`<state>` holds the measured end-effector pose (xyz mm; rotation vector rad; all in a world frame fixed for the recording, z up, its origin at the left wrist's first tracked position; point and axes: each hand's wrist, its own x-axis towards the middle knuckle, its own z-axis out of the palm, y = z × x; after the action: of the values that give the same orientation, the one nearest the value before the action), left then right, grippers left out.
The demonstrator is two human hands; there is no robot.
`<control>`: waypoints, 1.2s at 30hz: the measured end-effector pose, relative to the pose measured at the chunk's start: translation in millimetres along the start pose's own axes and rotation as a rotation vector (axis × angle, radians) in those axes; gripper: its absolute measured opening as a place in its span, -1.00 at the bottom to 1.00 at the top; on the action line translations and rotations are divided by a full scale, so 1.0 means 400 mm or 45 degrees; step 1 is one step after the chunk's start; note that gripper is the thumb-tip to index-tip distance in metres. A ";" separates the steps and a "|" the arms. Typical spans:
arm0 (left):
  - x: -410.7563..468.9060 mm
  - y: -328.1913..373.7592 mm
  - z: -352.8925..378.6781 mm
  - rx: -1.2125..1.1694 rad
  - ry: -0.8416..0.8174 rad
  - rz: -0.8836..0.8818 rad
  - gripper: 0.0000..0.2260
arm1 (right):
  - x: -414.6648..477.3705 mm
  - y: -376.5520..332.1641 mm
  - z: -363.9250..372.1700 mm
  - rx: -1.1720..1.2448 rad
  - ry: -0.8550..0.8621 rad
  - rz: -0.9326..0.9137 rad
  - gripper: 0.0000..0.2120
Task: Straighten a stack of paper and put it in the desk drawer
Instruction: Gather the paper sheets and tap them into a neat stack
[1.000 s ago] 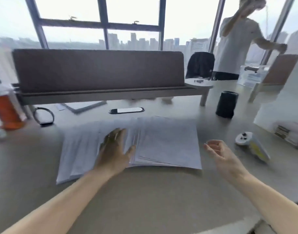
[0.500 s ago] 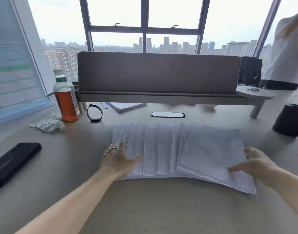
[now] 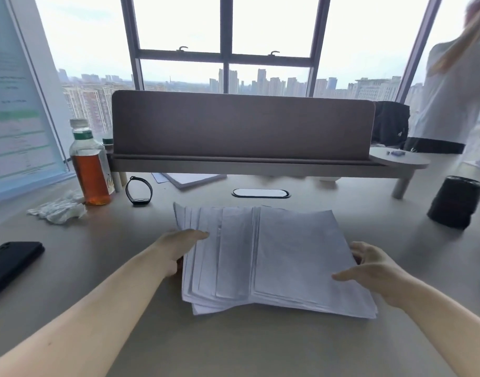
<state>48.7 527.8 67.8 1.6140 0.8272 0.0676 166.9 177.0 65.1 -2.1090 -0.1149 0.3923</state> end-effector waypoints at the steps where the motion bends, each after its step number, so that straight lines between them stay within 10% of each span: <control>1: 0.000 -0.009 0.021 0.160 0.037 0.083 -0.42 | 0.002 0.000 0.006 0.007 -0.003 -0.006 -0.43; 9: -0.035 0.001 0.166 0.275 -0.164 0.414 -0.21 | 0.027 -0.037 0.101 0.083 -0.081 -0.112 -0.39; 15: -0.049 -0.046 0.136 0.181 -0.190 0.677 -0.48 | 0.031 -0.047 0.134 0.323 -0.040 -0.094 -0.01; 20: -0.094 -0.033 0.106 -0.006 -0.053 1.018 -0.44 | 0.008 -0.100 0.139 0.647 0.011 -0.236 -0.60; 25: -0.125 0.042 0.064 0.080 0.068 1.223 -0.51 | -0.053 -0.196 0.136 0.483 0.174 -0.798 -0.54; 36: -0.169 0.070 0.072 -0.324 0.106 1.115 -0.79 | -0.128 -0.242 0.146 0.531 0.155 -0.965 -0.67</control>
<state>25.7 467.3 112.8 1.6232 0.1085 0.8280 106.7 264.7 129.2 -1.5299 -0.6744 -0.1595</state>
